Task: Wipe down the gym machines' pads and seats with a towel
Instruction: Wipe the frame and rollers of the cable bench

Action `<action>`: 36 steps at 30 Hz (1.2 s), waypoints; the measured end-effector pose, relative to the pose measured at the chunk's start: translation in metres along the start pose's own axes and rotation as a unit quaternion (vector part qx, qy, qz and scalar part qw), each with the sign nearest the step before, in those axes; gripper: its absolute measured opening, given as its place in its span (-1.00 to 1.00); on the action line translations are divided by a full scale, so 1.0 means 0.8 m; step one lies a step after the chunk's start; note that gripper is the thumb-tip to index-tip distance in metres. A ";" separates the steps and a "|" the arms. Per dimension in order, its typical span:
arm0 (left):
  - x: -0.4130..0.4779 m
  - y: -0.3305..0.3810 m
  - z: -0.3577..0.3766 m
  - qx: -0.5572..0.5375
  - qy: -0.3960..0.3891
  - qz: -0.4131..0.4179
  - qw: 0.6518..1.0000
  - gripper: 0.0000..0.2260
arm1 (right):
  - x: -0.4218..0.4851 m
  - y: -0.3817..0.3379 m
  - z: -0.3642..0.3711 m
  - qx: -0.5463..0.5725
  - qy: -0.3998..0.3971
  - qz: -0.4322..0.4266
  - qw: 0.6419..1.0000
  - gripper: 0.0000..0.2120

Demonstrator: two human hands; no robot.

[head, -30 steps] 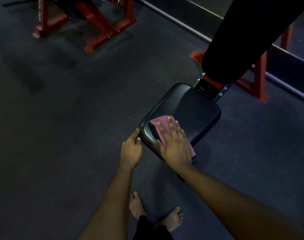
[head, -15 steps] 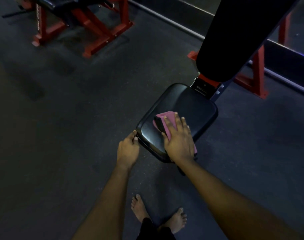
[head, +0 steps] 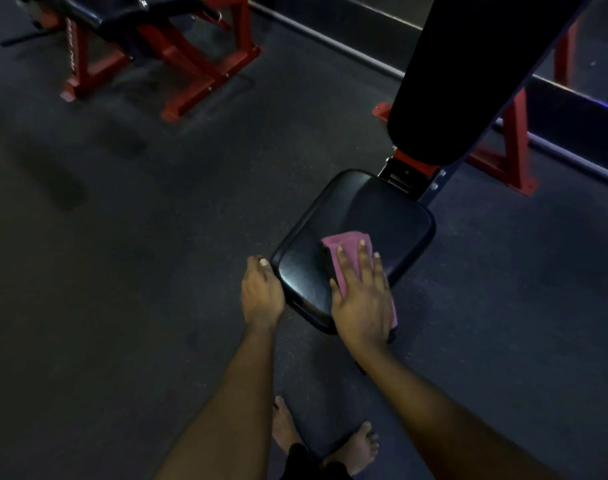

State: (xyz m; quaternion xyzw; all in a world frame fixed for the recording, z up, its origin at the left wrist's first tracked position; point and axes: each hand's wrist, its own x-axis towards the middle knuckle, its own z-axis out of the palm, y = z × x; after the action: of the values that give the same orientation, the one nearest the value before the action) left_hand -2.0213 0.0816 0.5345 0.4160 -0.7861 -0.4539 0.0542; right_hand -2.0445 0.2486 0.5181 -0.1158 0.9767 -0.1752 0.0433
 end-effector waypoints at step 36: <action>0.015 0.016 0.080 -0.028 0.191 -0.101 0.976 -0.70 | 0.163 -0.031 -0.001 -0.076 -0.168 -0.263 0.947 -0.42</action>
State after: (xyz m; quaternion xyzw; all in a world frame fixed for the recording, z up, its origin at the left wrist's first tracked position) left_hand -2.0667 0.1192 0.5034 0.5704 -0.7023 -0.3908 0.1693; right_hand -2.1661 0.1943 0.5216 -0.3993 0.9006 -0.0833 0.1501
